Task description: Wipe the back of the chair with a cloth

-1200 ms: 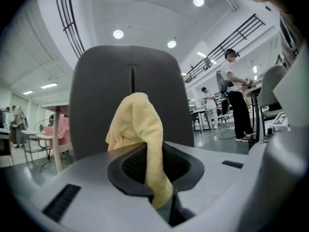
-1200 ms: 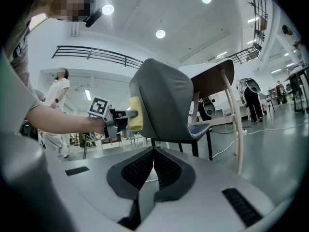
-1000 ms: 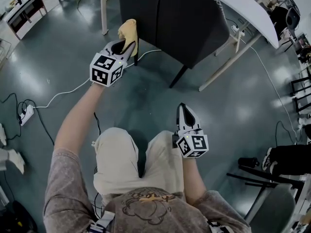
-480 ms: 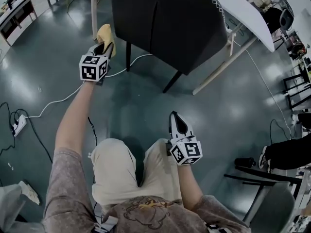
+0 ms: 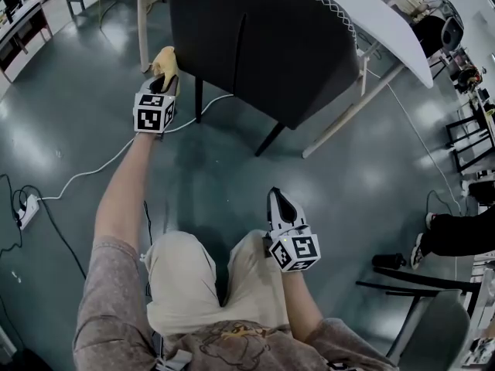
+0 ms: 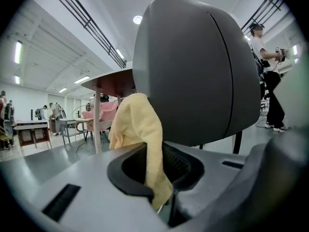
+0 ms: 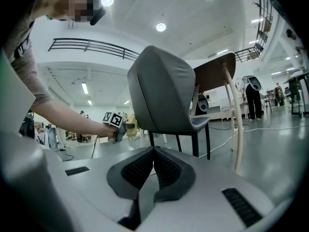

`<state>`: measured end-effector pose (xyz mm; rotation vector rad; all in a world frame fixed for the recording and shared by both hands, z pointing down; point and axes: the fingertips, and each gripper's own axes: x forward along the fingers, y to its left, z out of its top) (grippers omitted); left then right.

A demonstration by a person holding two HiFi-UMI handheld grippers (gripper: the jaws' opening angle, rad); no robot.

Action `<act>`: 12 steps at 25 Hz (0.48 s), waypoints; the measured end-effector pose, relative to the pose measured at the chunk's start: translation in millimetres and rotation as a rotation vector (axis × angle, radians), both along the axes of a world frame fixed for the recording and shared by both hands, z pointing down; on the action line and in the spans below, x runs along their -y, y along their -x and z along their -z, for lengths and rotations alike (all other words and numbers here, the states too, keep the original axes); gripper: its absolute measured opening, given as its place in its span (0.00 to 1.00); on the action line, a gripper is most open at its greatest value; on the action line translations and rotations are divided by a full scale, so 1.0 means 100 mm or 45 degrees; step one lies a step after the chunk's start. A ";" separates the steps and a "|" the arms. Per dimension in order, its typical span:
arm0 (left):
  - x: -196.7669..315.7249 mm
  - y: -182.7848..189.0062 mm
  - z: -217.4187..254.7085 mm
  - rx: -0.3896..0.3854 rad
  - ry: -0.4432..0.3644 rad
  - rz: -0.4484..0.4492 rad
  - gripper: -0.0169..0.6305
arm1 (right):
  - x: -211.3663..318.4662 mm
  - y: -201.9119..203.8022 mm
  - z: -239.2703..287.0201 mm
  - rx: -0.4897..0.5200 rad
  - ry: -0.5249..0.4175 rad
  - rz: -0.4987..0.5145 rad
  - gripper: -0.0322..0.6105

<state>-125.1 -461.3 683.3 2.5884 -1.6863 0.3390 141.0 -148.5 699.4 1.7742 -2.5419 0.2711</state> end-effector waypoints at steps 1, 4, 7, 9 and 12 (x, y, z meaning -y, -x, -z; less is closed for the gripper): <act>0.01 -0.02 -0.01 0.005 0.002 -0.008 0.12 | 0.01 -0.01 -0.01 0.000 0.000 -0.001 0.09; 0.01 -0.13 -0.01 0.001 0.003 -0.034 0.12 | 0.02 -0.06 -0.01 0.000 0.001 -0.010 0.09; 0.00 -0.19 0.04 -0.013 -0.009 -0.058 0.12 | 0.04 -0.04 0.00 0.001 0.003 -0.009 0.09; -0.01 -0.22 0.08 -0.022 -0.025 -0.069 0.12 | 0.04 -0.03 0.00 0.003 0.004 -0.008 0.09; -0.07 -0.33 0.14 -0.052 -0.049 -0.073 0.12 | 0.02 -0.08 -0.01 0.009 0.001 -0.013 0.09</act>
